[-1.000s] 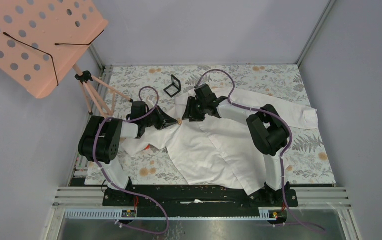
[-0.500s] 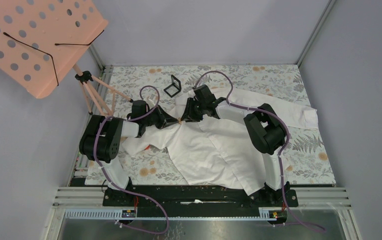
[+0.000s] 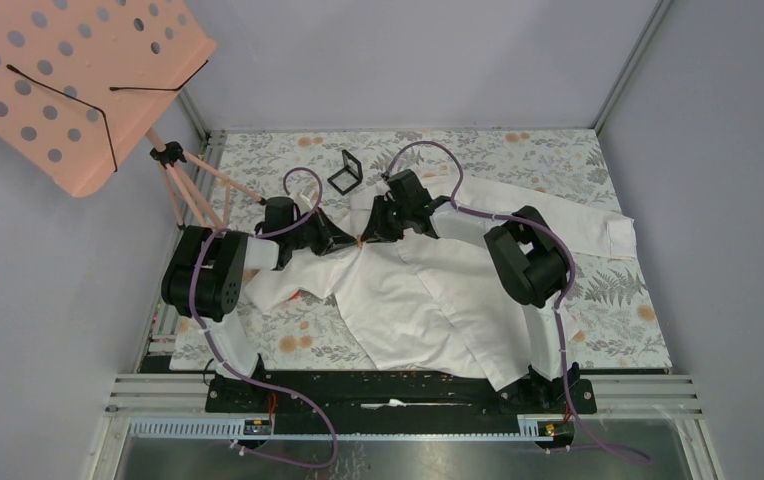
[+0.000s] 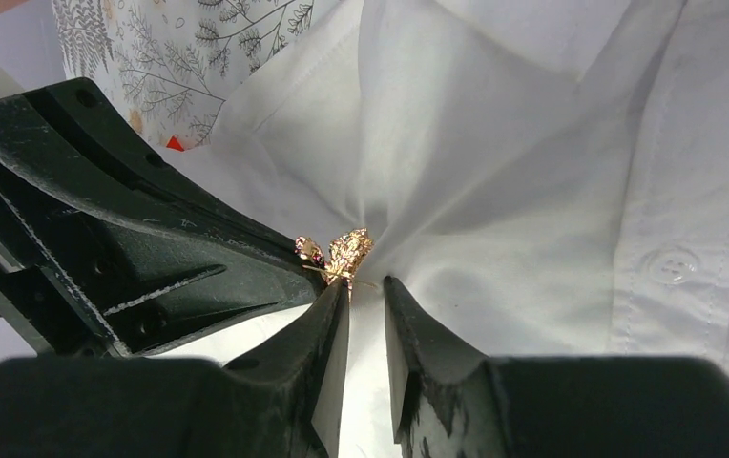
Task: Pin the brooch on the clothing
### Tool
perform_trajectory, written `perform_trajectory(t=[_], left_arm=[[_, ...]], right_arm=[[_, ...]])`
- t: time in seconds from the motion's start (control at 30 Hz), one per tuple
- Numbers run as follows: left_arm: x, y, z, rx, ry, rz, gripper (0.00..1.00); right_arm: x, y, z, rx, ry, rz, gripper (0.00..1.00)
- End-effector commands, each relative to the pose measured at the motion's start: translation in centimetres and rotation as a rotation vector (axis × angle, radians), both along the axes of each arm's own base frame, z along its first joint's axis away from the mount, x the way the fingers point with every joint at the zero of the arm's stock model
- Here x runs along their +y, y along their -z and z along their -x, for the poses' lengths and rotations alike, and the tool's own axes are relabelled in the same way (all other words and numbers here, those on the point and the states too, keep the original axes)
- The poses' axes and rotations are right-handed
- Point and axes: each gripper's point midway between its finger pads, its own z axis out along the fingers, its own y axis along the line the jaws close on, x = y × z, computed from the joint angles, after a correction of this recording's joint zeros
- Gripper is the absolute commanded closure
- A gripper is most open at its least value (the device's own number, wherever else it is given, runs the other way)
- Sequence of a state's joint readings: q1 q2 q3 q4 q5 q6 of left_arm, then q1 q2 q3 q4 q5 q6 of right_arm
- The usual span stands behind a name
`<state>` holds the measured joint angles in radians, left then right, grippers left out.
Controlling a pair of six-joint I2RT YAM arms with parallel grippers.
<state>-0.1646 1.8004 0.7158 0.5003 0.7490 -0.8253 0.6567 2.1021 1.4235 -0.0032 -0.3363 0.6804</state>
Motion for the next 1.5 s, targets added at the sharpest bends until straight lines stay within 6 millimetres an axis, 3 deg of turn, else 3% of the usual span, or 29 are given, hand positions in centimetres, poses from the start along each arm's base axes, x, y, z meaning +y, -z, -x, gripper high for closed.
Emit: perform_trajectory(t=[0.0, 0.73, 1.47], left_arm=[[-1.0, -2.0, -0.9, -0.098, 0.082, 0.022, 1.00], [-1.5, -0.7, -1.2, -0.086, 0.155, -0.041, 1.00], [-2.6, -0.3, -0.3, -0.089, 0.221, -0.064, 1.00]], right_arm=[[2.0, -1.1, 0.4, -0.042, -0.087, -0.073, 0.75], [2.9, -0.4, 0.9, -0.112, -0.187, -0.056, 1.00], [3.4, 0.2, 1.3, -0.131, -0.224, -0.009, 1.00]])
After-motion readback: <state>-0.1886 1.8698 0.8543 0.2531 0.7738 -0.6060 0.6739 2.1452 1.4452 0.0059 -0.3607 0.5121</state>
